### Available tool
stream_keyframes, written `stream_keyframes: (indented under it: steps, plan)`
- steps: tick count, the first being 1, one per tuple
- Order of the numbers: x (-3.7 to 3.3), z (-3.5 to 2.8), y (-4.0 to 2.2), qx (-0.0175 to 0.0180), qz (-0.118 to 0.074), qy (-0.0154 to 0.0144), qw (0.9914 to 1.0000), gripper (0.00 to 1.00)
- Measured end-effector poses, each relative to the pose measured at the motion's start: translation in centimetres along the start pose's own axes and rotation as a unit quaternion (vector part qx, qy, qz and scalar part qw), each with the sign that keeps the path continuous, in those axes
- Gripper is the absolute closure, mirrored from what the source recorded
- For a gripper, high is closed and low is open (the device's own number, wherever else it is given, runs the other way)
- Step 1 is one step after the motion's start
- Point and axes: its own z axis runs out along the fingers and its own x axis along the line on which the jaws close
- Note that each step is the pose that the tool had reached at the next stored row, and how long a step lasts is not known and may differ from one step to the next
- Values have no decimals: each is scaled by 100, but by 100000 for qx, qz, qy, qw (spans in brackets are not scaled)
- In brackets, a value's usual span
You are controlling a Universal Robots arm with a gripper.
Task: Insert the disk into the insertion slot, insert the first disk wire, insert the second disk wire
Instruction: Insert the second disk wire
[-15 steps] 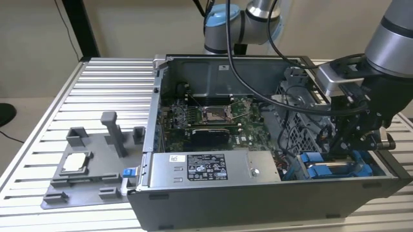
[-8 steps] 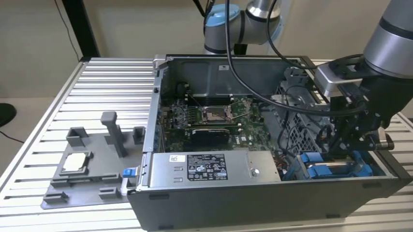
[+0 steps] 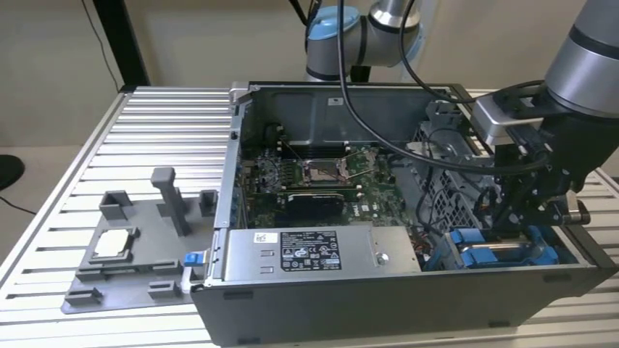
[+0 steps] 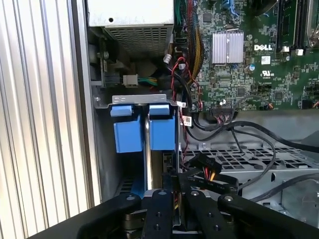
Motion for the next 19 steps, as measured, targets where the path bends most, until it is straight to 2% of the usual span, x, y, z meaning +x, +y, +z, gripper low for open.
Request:
stream_keyframes:
  steps: [19]
  plan:
    - [24,-9,-5,-10,6,-66,100000,100]
